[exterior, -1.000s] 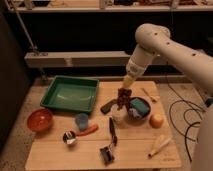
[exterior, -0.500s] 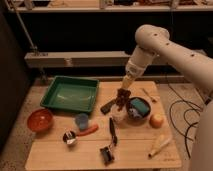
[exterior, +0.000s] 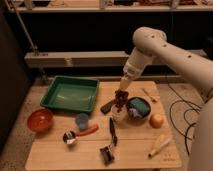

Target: Place grapes in paper cup

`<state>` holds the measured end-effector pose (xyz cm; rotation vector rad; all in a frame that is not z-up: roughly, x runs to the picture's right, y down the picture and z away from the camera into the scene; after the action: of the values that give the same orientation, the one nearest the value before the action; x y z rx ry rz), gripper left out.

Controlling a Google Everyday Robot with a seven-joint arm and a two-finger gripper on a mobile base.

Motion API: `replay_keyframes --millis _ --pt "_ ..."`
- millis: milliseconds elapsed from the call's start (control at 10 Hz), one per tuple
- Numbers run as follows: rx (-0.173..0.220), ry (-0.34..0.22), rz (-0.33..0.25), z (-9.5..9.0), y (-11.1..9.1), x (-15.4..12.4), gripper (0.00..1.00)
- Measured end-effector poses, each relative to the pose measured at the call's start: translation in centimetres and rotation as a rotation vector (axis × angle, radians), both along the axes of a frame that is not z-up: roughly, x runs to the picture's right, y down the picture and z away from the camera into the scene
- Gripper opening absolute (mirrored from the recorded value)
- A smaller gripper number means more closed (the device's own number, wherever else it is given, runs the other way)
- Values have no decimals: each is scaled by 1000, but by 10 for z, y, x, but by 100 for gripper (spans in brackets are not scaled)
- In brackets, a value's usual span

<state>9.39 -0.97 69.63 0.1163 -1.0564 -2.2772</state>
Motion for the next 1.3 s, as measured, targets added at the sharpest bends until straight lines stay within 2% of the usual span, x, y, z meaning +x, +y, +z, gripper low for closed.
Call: replay_keyframes --millis 600,1300 --pt "-4 -10 -3 8 23 -1 0" --pt "30 -19 -19 13 40 -7 0"
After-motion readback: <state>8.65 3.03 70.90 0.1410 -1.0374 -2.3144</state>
